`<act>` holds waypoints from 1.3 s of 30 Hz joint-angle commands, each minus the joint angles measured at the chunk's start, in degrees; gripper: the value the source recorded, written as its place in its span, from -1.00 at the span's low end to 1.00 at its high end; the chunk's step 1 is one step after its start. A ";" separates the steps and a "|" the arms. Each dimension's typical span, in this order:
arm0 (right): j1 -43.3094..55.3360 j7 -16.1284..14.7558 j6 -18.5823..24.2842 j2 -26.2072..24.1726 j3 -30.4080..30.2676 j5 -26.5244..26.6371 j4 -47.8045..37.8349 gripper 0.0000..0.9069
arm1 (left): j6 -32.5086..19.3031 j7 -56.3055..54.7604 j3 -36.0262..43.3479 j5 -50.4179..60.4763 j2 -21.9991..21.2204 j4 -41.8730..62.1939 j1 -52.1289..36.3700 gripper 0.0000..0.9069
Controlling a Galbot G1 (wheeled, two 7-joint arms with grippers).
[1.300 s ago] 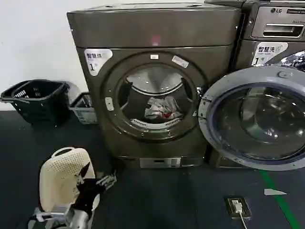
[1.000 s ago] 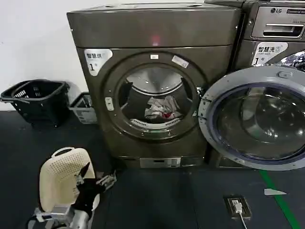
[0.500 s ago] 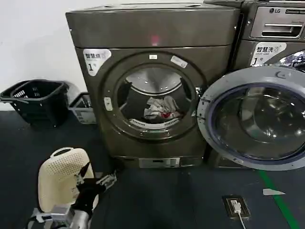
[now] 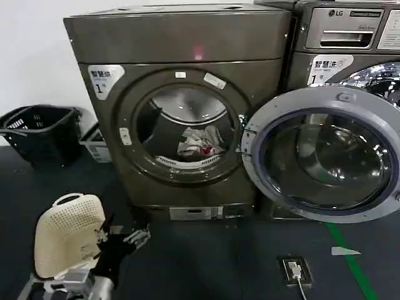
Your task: Grasp the clothes from the dryer.
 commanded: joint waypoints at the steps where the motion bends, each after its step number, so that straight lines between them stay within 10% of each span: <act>1: 0.06 -0.01 0.07 -0.02 -0.02 0.07 0.06 1.00 | 0.04 0.09 0.22 0.14 -0.35 0.04 -0.10 1.00; 39: -0.39 -2.27 6.64 -0.04 0.10 1.90 0.38 1.00 | -0.28 0.45 -0.18 0.10 -0.60 -0.48 -0.90 1.00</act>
